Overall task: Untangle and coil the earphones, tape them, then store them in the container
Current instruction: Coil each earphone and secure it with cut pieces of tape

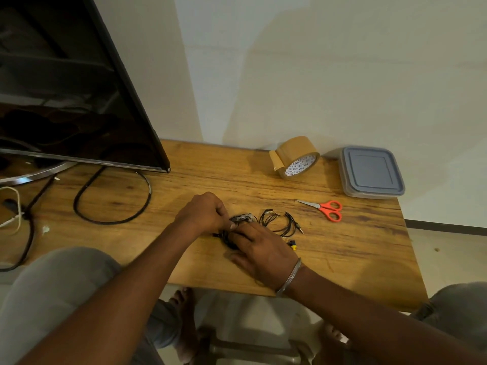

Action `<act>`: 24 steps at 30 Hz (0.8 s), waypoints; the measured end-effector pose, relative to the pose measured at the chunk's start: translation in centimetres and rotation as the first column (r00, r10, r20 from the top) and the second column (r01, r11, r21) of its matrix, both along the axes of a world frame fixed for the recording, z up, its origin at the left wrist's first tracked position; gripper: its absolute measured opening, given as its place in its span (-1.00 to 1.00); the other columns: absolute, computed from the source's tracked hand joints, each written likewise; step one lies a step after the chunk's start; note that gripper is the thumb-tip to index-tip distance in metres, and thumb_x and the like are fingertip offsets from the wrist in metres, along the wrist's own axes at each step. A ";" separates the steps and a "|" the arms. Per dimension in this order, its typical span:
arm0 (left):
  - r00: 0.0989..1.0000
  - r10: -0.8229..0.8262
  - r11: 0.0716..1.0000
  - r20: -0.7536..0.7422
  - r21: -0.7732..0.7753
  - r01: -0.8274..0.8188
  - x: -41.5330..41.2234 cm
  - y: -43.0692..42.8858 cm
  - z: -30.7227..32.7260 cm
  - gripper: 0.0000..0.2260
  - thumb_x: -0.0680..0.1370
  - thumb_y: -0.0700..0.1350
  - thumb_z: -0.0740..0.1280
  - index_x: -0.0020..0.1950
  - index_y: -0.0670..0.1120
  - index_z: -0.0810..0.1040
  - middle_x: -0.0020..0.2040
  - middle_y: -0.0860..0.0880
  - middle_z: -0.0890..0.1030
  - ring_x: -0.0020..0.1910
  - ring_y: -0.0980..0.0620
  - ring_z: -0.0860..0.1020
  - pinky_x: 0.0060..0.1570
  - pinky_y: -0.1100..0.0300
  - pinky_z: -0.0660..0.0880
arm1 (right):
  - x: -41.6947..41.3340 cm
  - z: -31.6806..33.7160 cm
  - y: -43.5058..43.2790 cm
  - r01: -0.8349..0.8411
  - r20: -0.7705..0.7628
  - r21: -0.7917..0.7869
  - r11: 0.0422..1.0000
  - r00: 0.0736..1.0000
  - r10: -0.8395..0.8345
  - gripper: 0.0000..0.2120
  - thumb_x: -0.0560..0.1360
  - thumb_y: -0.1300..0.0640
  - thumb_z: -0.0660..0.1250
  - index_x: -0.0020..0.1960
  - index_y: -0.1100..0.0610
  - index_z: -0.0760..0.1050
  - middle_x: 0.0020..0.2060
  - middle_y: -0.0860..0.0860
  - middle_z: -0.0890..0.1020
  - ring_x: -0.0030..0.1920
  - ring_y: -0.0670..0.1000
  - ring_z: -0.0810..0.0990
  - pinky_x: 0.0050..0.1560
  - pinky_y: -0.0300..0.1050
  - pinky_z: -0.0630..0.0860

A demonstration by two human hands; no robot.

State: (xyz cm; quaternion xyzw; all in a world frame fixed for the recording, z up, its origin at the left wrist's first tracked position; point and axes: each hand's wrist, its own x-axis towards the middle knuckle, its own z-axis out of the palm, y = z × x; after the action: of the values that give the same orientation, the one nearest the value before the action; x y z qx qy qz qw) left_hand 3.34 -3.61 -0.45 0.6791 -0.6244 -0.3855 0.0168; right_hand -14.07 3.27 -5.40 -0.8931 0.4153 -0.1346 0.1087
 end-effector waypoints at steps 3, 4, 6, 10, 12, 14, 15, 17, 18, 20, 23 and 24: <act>0.998 0.043 0.999 -0.043 -0.028 -0.045 0.3 -0.4 0.3 -0.88 0.42 0.03 0.55 -0.23 0.02 0.70 -0.27 0.09 0.65 -0.21 0.12 0.60 -0.23 0.26 0.45 | -0.6 1.9 -0.4 0.011 0.116 0.048 0.999 0.993 -0.017 -0.71 0.61 -0.07 0.23 0.09 0.11 0.60 0.01 0.03 0.62 0.00 0.04 0.57 -0.02 -0.08 0.55; 0.996 0.061 0.996 -0.058 -0.058 -0.065 0.3 -0.5 0.5 -0.87 0.45 0.05 0.52 -0.22 0.01 0.69 -0.27 0.09 0.64 -0.24 0.12 0.58 -0.24 0.26 0.44 | -0.9 2.6 -0.9 0.026 0.148 0.046 0.999 0.988 -0.033 -0.74 0.61 -0.03 0.23 0.03 0.11 0.61 -0.05 0.02 0.63 -0.05 0.03 0.57 -0.06 -0.08 0.55; 0.991 0.095 0.984 -0.094 -0.138 -0.108 0.4 -0.8 0.9 -0.83 0.51 0.06 0.46 -0.21 0.01 0.68 -0.30 0.08 0.62 -0.31 0.12 0.55 -0.30 0.26 0.40 | -2.0 4.4 -2.8 0.091 0.158 0.066 0.994 0.982 -0.100 -0.75 0.61 0.02 0.22 -0.07 0.13 0.61 -0.17 0.02 0.63 -0.15 0.03 0.56 -0.14 -0.03 0.54; 0.972 0.124 0.953 -0.202 -0.248 -0.173 0.1 -1.1 1.6 -0.78 0.56 0.02 0.40 -0.21 -0.06 0.66 -0.28 0.03 0.64 -0.38 0.13 0.51 -0.33 0.27 0.41 | -7.2 7.7 -6.5 0.286 0.009 0.199 0.937 0.956 -0.293 -0.82 0.57 0.08 0.30 -0.08 0.12 0.63 -0.23 0.02 0.65 -0.22 0.01 0.57 -0.12 0.00 0.57; 0.964 0.119 0.943 -0.237 -0.278 -0.185 -0.2 -1.2 1.7 -0.78 0.56 0.02 0.40 -0.21 -0.06 0.66 -0.26 0.00 0.66 -0.37 0.12 0.53 -0.30 0.24 0.45 | -10.6 8.9 -6.8 0.405 -0.138 0.249 0.880 0.914 -0.382 -0.88 0.56 0.11 0.33 -0.04 0.08 0.64 -0.21 -0.01 0.65 -0.16 0.03 0.61 -0.05 0.00 0.60; 0.962 0.087 0.937 -0.258 -0.306 -0.167 -0.6 -1.2 1.7 -0.79 0.56 0.00 0.40 -0.23 -0.05 0.66 -0.26 0.01 0.67 -0.37 0.14 0.53 -0.30 0.25 0.42 | -13.3 9.4 -6.8 0.499 -0.287 0.288 0.817 0.859 -0.424 -0.90 0.55 0.11 0.35 -0.02 0.06 0.65 -0.16 -0.01 0.66 -0.11 0.06 0.64 -0.01 0.02 0.62; 0.964 0.060 0.936 -0.258 -0.322 -0.144 -0.8 -1.2 1.7 -0.79 0.56 -0.01 0.40 -0.24 -0.04 0.66 -0.25 0.03 0.67 -0.35 0.16 0.53 -0.31 0.27 0.39 | -14.0 9.5 -6.9 0.538 -0.348 0.305 0.786 0.831 -0.434 -0.90 0.54 0.12 0.36 -0.02 0.04 0.65 -0.11 0.02 0.67 -0.09 0.07 0.65 0.00 0.03 0.63; 0.968 -0.010 0.934 -0.250 -0.348 -0.081 -1.3 -0.9 1.5 -0.81 0.56 -0.02 0.40 -0.24 0.00 0.65 -0.23 0.08 0.66 -0.29 0.23 0.54 -0.30 0.28 0.36 | -14.6 9.4 -7.2 0.603 -0.418 0.305 0.738 0.780 -0.465 -0.90 0.52 0.13 0.36 -0.02 -0.02 0.62 -0.03 0.06 0.66 -0.07 0.08 0.65 -0.01 0.03 0.64; 0.967 -0.039 0.932 -0.250 -0.359 -0.055 -1.5 -0.7 1.5 -0.81 0.56 -0.02 0.40 -0.24 0.01 0.64 -0.24 0.11 0.66 -0.30 0.25 0.53 -0.30 0.28 0.35 | -14.6 9.3 -7.3 0.628 -0.445 0.294 0.720 0.757 -0.479 -0.89 0.52 0.14 0.37 0.00 -0.03 0.61 0.00 0.06 0.65 -0.06 0.09 0.64 -0.01 0.01 0.63; 0.961 -0.070 0.927 -0.267 -0.373 -0.035 -1.6 -0.4 1.3 -0.83 0.56 -0.04 0.40 -0.23 0.02 0.64 -0.26 0.16 0.64 -0.35 0.29 0.52 -0.30 0.29 0.35 | -14.2 9.0 -7.3 0.664 -0.482 0.283 0.692 0.722 -0.496 -0.83 0.51 0.15 0.38 0.09 0.01 0.59 0.04 0.07 0.62 -0.04 0.10 0.62 -0.04 -0.05 0.60; 0.930 -0.012 0.921 -0.367 -0.367 -0.133 -2.4 -0.3 1.2 -0.87 0.58 -0.07 0.38 -0.15 -0.02 0.67 -0.22 0.10 0.67 -0.36 0.25 0.53 -0.31 0.26 0.44 | -13.4 8.7 -7.4 0.663 -0.467 0.237 0.710 0.719 -0.515 -0.81 0.49 0.10 0.40 0.11 0.00 0.58 0.02 0.04 0.62 -0.02 0.09 0.61 0.01 -0.01 0.60; 0.886 0.062 0.926 -0.460 -0.305 -0.223 -2.8 -0.3 1.2 -0.87 0.59 -0.08 0.36 -0.11 -0.05 0.67 -0.19 0.05 0.68 -0.36 0.19 0.54 -0.31 0.23 0.49 | -13.1 8.7 -7.5 0.662 -0.459 0.221 0.717 0.719 -0.523 -0.82 0.49 0.08 0.41 0.09 -0.02 0.57 0.01 0.03 0.63 -0.02 0.09 0.62 0.02 0.01 0.60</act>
State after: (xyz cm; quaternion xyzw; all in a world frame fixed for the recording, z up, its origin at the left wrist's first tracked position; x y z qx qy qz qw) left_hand 0.49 -3.87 0.75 0.6044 -0.6100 -0.4100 0.3073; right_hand -27.20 -4.19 3.31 -0.6797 0.7137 0.0857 0.1459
